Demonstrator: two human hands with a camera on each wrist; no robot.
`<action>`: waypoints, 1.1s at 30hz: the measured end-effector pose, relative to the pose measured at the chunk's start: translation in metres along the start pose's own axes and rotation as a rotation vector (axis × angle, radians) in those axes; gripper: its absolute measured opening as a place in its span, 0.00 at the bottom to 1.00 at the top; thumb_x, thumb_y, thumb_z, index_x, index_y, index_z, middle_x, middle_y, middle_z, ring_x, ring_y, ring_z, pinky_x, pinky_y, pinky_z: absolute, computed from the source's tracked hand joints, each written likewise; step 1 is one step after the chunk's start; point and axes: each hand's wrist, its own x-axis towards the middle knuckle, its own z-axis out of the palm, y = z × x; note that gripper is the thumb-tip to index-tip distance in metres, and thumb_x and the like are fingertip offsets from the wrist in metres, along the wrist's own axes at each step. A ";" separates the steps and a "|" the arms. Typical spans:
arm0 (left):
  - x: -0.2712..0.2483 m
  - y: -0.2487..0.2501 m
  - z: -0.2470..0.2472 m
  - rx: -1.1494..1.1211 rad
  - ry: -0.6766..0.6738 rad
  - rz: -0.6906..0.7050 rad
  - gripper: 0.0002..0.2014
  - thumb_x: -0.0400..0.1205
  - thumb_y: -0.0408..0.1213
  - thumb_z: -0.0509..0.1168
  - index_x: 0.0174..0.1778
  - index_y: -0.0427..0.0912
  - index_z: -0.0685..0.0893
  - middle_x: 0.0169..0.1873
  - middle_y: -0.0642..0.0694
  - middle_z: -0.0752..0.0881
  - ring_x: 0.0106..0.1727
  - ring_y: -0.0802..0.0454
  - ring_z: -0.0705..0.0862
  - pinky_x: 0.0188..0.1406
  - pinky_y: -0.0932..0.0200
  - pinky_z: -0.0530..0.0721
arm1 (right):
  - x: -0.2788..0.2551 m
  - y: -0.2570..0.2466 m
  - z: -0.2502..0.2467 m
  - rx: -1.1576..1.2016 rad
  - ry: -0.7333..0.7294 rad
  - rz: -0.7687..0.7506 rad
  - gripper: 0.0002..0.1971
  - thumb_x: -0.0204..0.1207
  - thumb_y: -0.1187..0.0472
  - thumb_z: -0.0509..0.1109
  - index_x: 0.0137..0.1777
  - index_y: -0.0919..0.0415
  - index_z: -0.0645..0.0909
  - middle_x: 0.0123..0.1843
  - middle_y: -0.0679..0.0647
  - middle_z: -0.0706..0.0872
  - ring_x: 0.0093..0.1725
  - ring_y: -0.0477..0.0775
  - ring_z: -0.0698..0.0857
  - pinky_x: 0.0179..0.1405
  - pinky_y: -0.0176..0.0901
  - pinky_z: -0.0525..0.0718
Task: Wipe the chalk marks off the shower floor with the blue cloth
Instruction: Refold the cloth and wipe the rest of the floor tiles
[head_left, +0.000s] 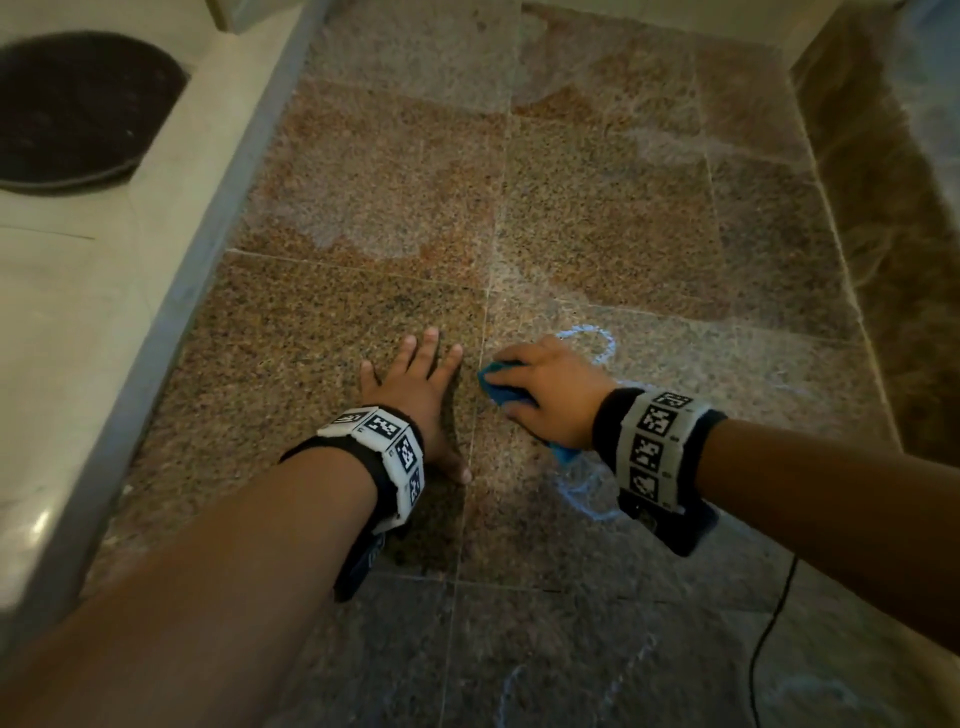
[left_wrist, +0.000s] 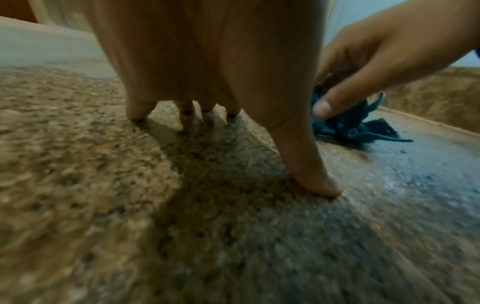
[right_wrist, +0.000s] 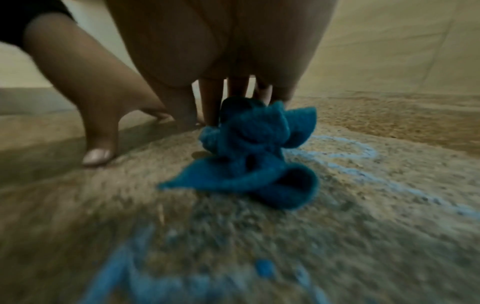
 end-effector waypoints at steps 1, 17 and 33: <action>0.000 0.001 -0.001 0.001 0.000 -0.005 0.71 0.59 0.68 0.77 0.82 0.56 0.29 0.80 0.50 0.24 0.83 0.44 0.29 0.79 0.29 0.40 | -0.002 0.005 0.004 -0.063 -0.031 -0.019 0.24 0.82 0.52 0.59 0.79 0.50 0.64 0.81 0.51 0.60 0.74 0.60 0.63 0.75 0.52 0.65; 0.001 0.000 -0.002 0.010 -0.005 -0.013 0.72 0.58 0.68 0.77 0.82 0.56 0.29 0.80 0.51 0.24 0.83 0.46 0.30 0.80 0.30 0.40 | 0.030 0.005 0.016 -0.047 0.140 -0.067 0.30 0.80 0.65 0.60 0.81 0.48 0.57 0.84 0.48 0.55 0.82 0.58 0.55 0.81 0.50 0.53; 0.003 -0.004 0.001 -0.005 0.022 0.004 0.72 0.56 0.70 0.77 0.82 0.59 0.29 0.80 0.53 0.24 0.83 0.47 0.30 0.80 0.30 0.40 | 0.050 0.027 0.007 0.037 0.225 0.159 0.28 0.80 0.69 0.60 0.80 0.58 0.62 0.82 0.55 0.58 0.77 0.64 0.62 0.78 0.49 0.61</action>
